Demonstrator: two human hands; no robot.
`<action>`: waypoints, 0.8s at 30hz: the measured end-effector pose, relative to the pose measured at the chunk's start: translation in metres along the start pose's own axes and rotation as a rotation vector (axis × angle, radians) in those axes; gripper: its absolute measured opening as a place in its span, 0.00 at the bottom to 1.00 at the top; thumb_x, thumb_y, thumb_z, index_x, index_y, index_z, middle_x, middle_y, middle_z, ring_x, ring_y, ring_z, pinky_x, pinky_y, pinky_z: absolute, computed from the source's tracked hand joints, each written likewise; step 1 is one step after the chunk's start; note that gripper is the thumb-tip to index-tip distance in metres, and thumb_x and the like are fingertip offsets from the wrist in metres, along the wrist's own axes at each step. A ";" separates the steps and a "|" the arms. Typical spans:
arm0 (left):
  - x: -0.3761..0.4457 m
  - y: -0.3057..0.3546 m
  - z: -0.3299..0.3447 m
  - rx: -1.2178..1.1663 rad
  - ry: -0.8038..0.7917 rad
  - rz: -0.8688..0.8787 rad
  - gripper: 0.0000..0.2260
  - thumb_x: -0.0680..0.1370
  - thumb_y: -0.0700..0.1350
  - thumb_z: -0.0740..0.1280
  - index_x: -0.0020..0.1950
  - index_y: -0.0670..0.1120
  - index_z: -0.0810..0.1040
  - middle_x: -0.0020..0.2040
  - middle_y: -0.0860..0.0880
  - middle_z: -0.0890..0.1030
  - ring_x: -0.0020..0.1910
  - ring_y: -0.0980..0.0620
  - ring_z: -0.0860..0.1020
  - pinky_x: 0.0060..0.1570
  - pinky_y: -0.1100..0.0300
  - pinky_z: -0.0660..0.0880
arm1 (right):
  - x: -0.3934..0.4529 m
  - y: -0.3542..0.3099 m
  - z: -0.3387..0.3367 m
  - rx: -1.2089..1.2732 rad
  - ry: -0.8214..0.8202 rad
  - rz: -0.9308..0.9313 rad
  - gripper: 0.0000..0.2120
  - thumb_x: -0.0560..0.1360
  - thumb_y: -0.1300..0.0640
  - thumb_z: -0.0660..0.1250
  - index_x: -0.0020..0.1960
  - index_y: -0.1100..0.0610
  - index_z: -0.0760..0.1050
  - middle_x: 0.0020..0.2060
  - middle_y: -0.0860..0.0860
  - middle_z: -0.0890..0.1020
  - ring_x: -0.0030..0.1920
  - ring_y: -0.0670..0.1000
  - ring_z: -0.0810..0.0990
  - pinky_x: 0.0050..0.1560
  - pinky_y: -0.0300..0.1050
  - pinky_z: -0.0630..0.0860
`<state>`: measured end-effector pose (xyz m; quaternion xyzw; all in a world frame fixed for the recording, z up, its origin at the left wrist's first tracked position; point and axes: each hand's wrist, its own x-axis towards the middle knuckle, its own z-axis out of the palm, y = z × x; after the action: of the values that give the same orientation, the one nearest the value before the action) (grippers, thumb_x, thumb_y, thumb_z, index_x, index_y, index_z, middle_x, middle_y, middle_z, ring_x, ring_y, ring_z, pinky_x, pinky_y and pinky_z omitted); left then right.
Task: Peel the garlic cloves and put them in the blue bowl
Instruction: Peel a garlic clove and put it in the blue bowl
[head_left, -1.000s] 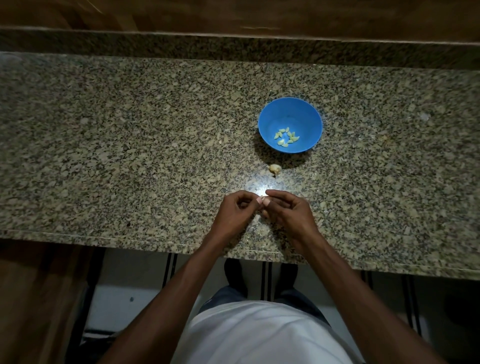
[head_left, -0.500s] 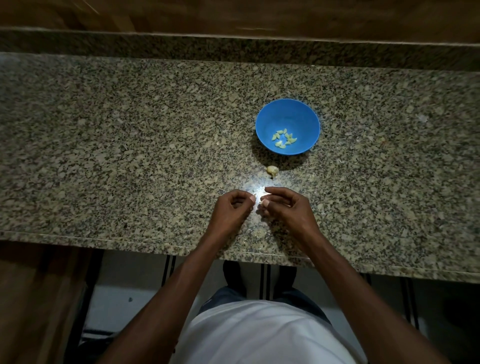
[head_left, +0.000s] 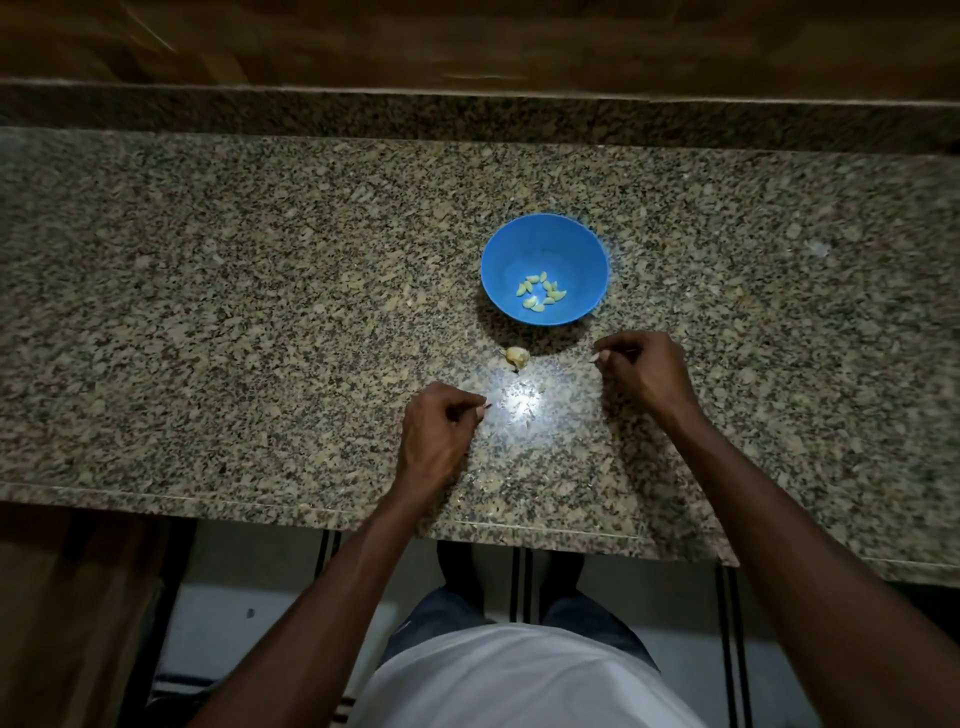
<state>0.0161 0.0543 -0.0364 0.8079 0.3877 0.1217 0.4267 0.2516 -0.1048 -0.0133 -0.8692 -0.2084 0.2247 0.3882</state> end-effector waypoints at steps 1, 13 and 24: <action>0.000 0.001 0.001 0.023 -0.004 0.024 0.07 0.78 0.42 0.75 0.55 0.47 0.89 0.48 0.50 0.84 0.46 0.54 0.83 0.47 0.54 0.82 | 0.003 0.001 -0.001 -0.022 -0.001 -0.011 0.09 0.78 0.65 0.70 0.53 0.59 0.87 0.45 0.53 0.88 0.45 0.49 0.86 0.50 0.40 0.80; -0.015 0.008 -0.002 -0.009 0.098 -0.113 0.13 0.78 0.53 0.76 0.58 0.47 0.88 0.49 0.52 0.88 0.48 0.60 0.85 0.50 0.63 0.82 | -0.034 0.019 -0.001 0.157 0.033 -0.009 0.05 0.75 0.60 0.74 0.45 0.52 0.87 0.39 0.46 0.88 0.40 0.43 0.86 0.46 0.44 0.83; -0.021 0.017 0.003 -0.102 0.020 -0.034 0.06 0.76 0.49 0.78 0.46 0.47 0.90 0.45 0.55 0.87 0.45 0.62 0.84 0.44 0.65 0.81 | -0.039 -0.004 0.042 -0.117 -0.160 -0.285 0.08 0.75 0.70 0.64 0.42 0.65 0.81 0.38 0.62 0.83 0.42 0.57 0.80 0.43 0.50 0.75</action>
<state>0.0126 0.0320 -0.0222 0.7773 0.3989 0.1422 0.4652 0.1959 -0.0982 -0.0264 -0.8313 -0.3723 0.2232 0.3472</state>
